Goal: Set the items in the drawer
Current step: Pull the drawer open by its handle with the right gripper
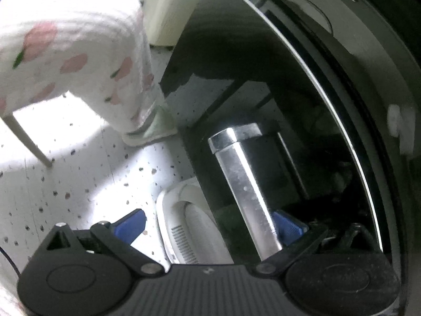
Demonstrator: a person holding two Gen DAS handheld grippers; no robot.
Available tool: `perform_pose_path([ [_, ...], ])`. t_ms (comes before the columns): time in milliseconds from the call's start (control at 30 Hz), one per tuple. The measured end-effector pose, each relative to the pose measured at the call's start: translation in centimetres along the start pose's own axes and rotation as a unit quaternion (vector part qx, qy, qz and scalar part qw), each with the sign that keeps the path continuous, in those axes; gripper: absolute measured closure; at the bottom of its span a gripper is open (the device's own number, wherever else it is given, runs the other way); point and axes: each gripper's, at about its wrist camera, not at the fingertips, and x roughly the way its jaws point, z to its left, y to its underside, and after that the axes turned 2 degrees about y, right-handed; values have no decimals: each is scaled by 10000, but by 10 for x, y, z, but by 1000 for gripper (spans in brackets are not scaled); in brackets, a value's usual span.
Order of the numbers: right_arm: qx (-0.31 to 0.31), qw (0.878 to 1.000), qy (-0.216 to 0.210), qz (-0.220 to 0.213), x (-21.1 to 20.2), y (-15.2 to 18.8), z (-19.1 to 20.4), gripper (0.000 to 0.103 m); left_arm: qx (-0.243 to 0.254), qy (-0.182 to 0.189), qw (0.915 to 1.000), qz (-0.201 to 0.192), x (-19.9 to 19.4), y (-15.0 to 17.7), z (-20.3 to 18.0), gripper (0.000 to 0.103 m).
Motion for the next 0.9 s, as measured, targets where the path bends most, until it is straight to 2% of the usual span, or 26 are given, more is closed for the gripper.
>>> perform_pose_path([
  [133,854,9958,-245,-228,-13,-4,-19,0,123,12,9999,-85,-3,0,-3,1],
  [233,1882,9800,-133,-628,-29,-4,-31,0,100,38,9998,-141,-5,-1,-1,1],
  [300,2791,9562,70,-884,-37,1,-37,0,24,72,9999,-139,-5,-1,1,1],
  [367,3743,9217,196,-998,-39,7,-42,0,-15,116,9999,-118,-4,0,2,1],
  [433,4444,8890,389,-1036,-39,13,-46,3,1,141,9998,-121,-5,0,1,1],
  [467,4712,8743,522,-1041,-38,16,-48,4,7,138,9998,-137,-6,0,1,1],
  [533,5058,8537,729,-1001,-35,20,-52,12,-2,126,9998,-164,-7,0,2,1],
  [567,5198,8447,809,-984,-34,22,-54,13,-21,118,9998,-173,-8,0,3,1],
  [667,5346,8364,882,-828,-25,19,-62,15,-101,97,9997,-178,-8,1,6,1],
  [900,5278,8411,1074,-493,-8,5,-66,13,-185,92,9996,-166,-8,2,9,1],
])
